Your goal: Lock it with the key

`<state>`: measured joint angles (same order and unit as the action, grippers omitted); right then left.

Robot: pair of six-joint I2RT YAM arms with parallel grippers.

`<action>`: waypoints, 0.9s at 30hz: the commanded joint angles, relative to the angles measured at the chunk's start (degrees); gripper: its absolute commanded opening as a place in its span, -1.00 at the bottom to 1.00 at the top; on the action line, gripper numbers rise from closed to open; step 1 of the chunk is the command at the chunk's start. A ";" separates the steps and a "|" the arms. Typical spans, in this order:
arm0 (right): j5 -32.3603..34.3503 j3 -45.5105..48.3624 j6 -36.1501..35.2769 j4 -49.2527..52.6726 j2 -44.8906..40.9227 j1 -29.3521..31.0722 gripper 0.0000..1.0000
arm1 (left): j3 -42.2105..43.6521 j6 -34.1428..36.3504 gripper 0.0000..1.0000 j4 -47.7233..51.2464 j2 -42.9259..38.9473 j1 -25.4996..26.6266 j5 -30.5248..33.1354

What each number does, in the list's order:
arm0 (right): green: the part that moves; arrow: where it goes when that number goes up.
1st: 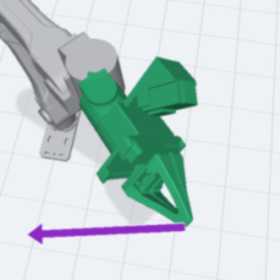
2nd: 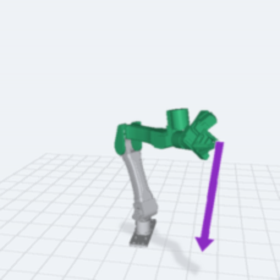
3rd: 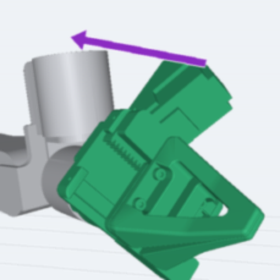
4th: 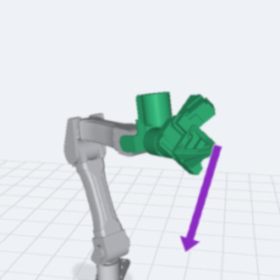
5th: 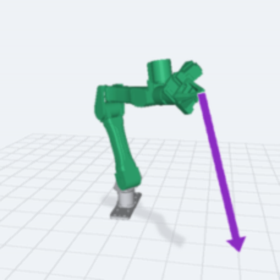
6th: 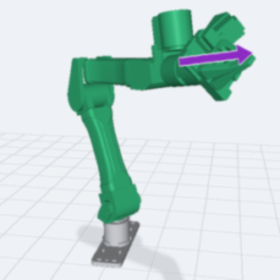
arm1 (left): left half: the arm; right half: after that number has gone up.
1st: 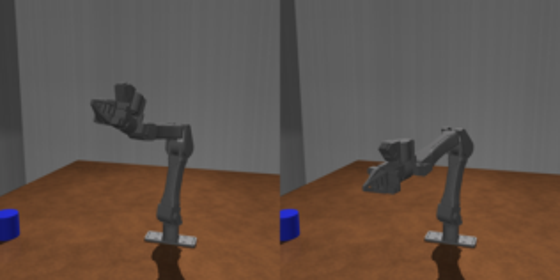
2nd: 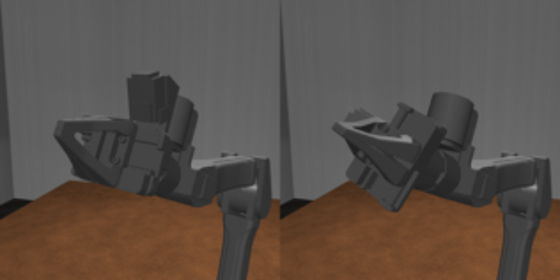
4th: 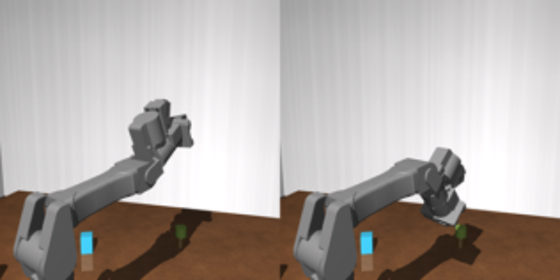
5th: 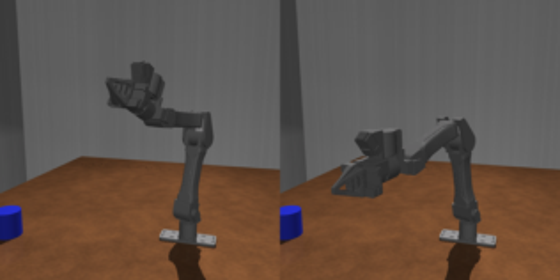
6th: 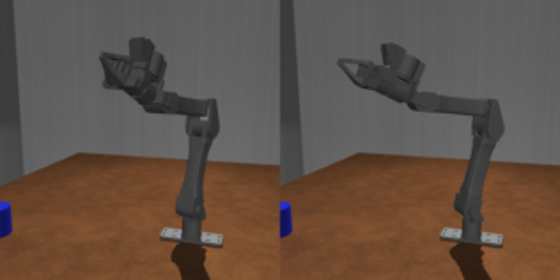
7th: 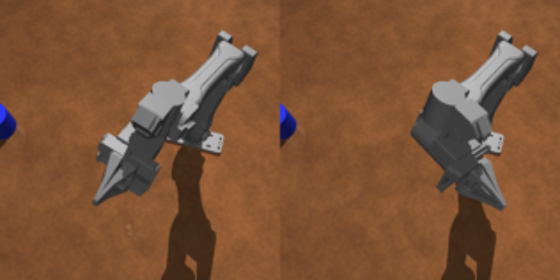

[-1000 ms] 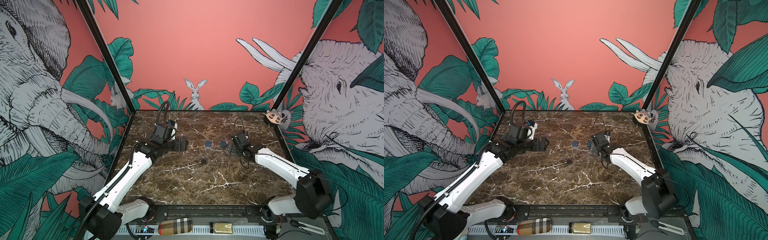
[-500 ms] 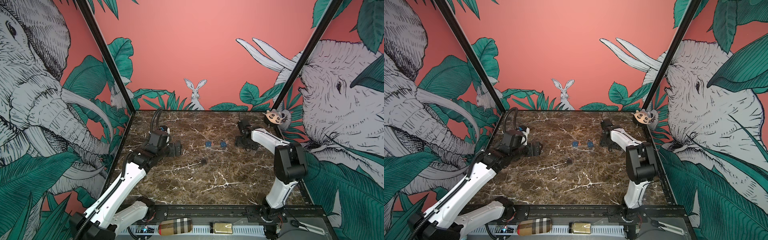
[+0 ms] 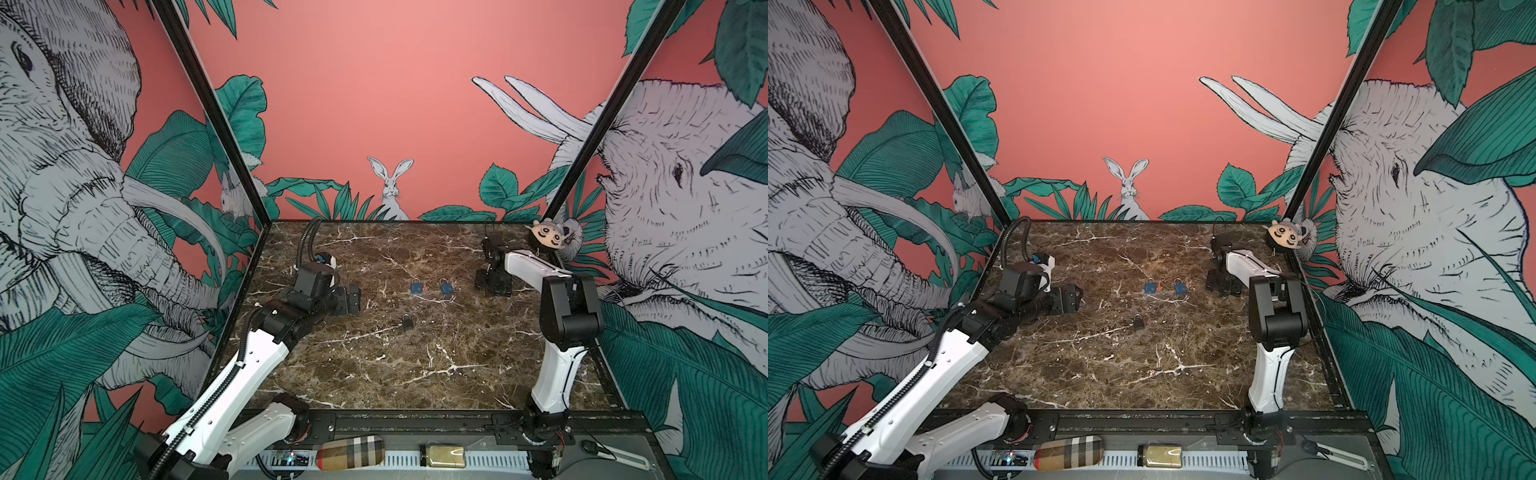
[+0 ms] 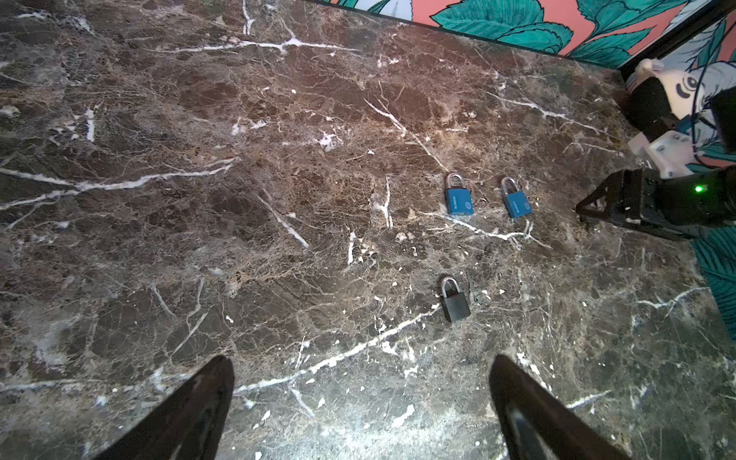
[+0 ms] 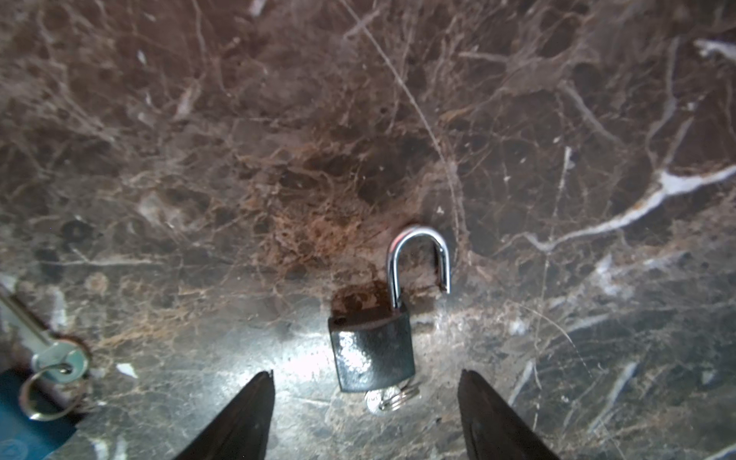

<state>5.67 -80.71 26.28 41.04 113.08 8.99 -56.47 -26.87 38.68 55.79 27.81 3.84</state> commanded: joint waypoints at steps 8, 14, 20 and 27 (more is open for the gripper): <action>-4.27 -1.21 -3.48 0.15 3.72 -0.87 0.21 | -0.57 -0.27 0.99 0.71 -0.54 -0.39 1.47; -3.59 -1.12 -4.29 0.62 3.80 -1.60 0.22 | -1.16 0.70 0.99 1.49 -0.74 -0.48 3.41; -3.68 -0.52 -4.59 0.40 4.25 -2.75 0.08 | -2.24 3.93 0.99 2.38 1.81 -0.48 3.02; -3.78 0.28 -4.77 0.15 4.43 -3.02 -0.22 | -3.38 6.71 0.99 3.14 2.86 -0.48 2.00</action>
<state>1.02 -81.38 22.02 40.34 115.61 6.31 -57.54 -22.20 40.10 58.52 27.57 6.02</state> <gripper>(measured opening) 0.399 0.994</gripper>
